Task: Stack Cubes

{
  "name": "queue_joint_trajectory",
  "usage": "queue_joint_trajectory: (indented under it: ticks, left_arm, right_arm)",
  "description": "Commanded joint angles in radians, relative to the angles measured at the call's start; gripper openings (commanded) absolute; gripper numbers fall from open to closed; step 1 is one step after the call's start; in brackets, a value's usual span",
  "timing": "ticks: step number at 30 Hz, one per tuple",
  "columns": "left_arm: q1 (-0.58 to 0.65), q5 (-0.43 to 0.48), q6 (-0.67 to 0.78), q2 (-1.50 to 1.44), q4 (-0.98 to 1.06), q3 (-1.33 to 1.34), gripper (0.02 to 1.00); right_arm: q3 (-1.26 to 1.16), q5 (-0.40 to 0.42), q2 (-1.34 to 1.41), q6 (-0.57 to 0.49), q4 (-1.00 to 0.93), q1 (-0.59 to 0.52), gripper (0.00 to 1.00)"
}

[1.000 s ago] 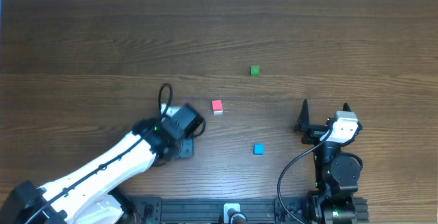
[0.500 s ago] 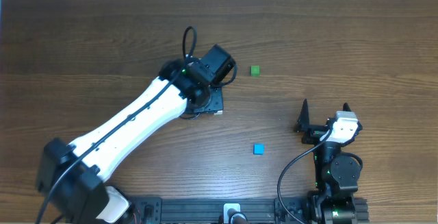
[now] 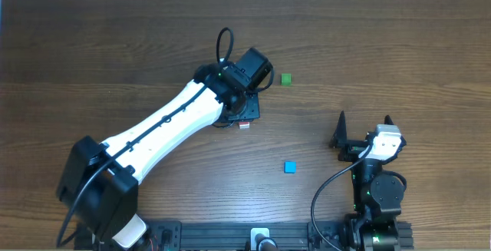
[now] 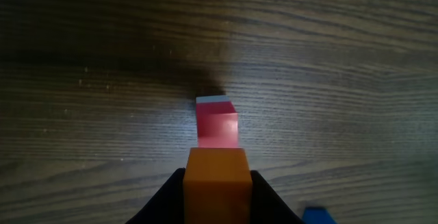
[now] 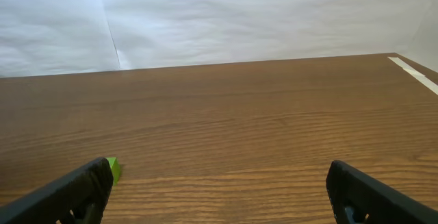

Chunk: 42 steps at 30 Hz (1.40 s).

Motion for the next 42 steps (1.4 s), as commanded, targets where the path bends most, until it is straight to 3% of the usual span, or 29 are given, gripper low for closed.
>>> queue_joint_trajectory:
  ticks: [1,42]
  left_arm:
    - [-0.002,0.009,-0.004,0.042,0.008,0.024,0.156]
    - [-0.002,-0.014,-0.004,0.108,0.042,0.024,0.185]
  right_arm:
    - [-0.009,-0.005,-0.004,-0.001,0.002,-0.006,0.993]
    - [-0.009,-0.005,-0.004,-0.001,0.002,-0.006,0.991]
